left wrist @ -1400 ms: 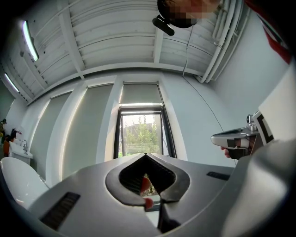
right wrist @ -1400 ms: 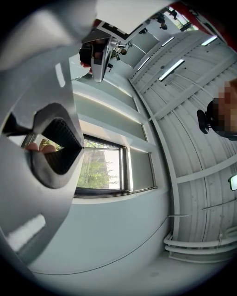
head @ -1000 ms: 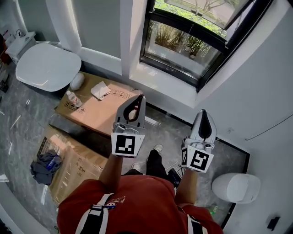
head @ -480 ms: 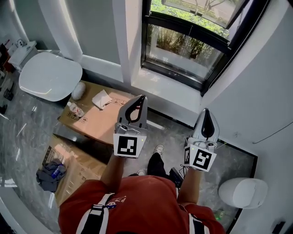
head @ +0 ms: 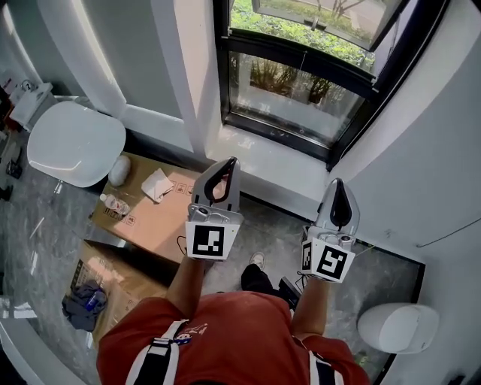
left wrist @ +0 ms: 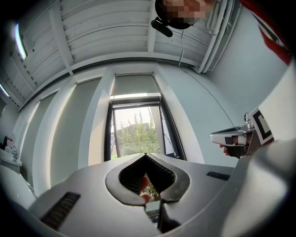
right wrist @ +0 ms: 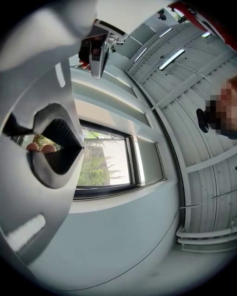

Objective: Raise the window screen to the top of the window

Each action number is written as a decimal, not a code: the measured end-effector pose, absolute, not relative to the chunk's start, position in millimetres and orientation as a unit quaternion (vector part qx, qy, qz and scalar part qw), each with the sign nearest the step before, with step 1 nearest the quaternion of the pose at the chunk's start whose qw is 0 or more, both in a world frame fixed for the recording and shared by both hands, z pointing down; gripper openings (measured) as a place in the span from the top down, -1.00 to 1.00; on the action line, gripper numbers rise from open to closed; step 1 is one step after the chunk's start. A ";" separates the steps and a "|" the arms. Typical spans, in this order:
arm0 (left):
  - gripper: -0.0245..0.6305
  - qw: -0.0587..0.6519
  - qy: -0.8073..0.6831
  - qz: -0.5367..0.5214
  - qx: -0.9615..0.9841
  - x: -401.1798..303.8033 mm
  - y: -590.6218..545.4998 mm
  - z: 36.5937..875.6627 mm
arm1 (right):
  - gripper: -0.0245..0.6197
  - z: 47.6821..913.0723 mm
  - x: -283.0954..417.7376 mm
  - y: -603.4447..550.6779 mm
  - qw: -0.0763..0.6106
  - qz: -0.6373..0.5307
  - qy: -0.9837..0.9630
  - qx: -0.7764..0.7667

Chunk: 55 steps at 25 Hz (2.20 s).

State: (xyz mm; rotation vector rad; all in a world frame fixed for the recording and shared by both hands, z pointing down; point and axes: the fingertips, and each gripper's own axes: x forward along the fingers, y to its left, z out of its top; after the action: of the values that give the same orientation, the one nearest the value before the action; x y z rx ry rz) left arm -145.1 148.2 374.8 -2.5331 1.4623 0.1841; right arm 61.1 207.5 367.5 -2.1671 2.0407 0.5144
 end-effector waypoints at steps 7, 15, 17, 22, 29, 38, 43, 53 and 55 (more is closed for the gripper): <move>0.91 0.096 0.491 0.061 -0.864 -98.3 96.2 375.7 | 0.90 373.4 107.3 158.9 0.058 0.158 0.671 -0.722; 0.91 0.091 0.484 0.053 -0.869 -40.2 43.5 378.3 | 0.90 378.0 162.9 109.8 0.066 0.149 0.667 -0.727; 0.91 0.096 0.485 0.051 -0.868 -27.9 34.8 376.3 | 0.90 378.2 175.6 102.6 0.071 0.148 0.666 -0.728; 0.91 0.102 0.483 0.046 -0.868 -5.7 22.4 374.0 | 0.90 379.9 199.8 90.1 0.080 0.144 0.662 -0.731; 0.91 0.108 0.475 0.047 -0.872 16.3 15.0 372.2 | 0.90 376.2 218.1 82.2 0.089 0.147 0.661 -0.731; 0.91 0.115 0.476 0.058 -0.870 20.4 -2.9 367.8 | 0.90 371.9 225.3 64.7 0.094 0.159 0.658 -0.730; 0.91 0.108 0.478 0.074 -0.868 18.2 -21.8 368.6 | 0.90 370.7 225.7 48.3 0.084 0.170 0.658 -0.729; 0.91 0.105 0.465 0.084 -0.875 18.4 -91.3 372.8 | 0.90 365.3 222.7 -12.2 0.068 0.188 0.649 -0.734; 0.91 0.105 0.464 0.085 -0.876 18.1 -109.4 371.3 | 0.90 363.2 221.6 -29.5 0.065 0.190 0.647 -0.735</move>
State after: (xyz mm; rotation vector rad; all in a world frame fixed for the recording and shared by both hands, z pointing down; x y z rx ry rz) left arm 18.1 -109.4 371.3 -2.5814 1.3665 0.2514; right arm 221.6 -29.5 363.2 -2.2183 1.9536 0.5727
